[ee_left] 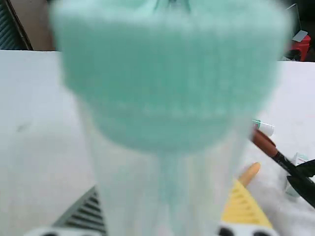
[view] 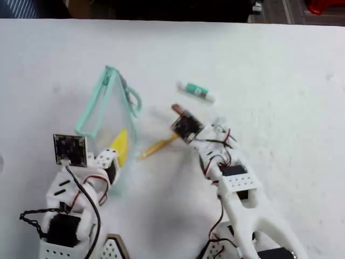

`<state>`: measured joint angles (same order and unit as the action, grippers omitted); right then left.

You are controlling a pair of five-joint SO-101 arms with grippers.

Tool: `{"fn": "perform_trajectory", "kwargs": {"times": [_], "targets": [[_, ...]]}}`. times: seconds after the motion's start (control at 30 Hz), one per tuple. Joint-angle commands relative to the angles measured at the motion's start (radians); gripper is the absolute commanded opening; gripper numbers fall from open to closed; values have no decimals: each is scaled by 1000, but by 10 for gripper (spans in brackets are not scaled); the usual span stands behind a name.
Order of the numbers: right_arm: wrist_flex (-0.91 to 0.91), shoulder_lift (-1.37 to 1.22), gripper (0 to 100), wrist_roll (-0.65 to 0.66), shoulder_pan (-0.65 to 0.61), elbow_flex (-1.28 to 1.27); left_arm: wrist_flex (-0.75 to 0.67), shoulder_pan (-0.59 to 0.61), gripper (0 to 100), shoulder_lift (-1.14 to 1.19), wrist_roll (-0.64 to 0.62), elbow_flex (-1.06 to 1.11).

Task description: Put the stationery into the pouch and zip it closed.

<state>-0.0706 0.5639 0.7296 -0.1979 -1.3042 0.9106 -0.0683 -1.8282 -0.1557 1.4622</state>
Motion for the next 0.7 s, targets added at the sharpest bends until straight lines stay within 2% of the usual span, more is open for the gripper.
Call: {"fn": "perform_trajectory", "kwargs": {"times": [0.0,0.2,0.43,0.53,0.67], "targets": [[85,33,16,-124,64,6,2,-19,186,-2,-8,-46],[246,44,16,-351,173,-34,2,-41,224,-2,-8,-34],[252,113,16,-568,278,-20,2,-110,232,-2,-5,-3],[193,205,16,-641,272,-5,2,-113,230,-2,34,-3],[1,383,15,-652,151,95,3,-119,230,-2,41,-3]]}}
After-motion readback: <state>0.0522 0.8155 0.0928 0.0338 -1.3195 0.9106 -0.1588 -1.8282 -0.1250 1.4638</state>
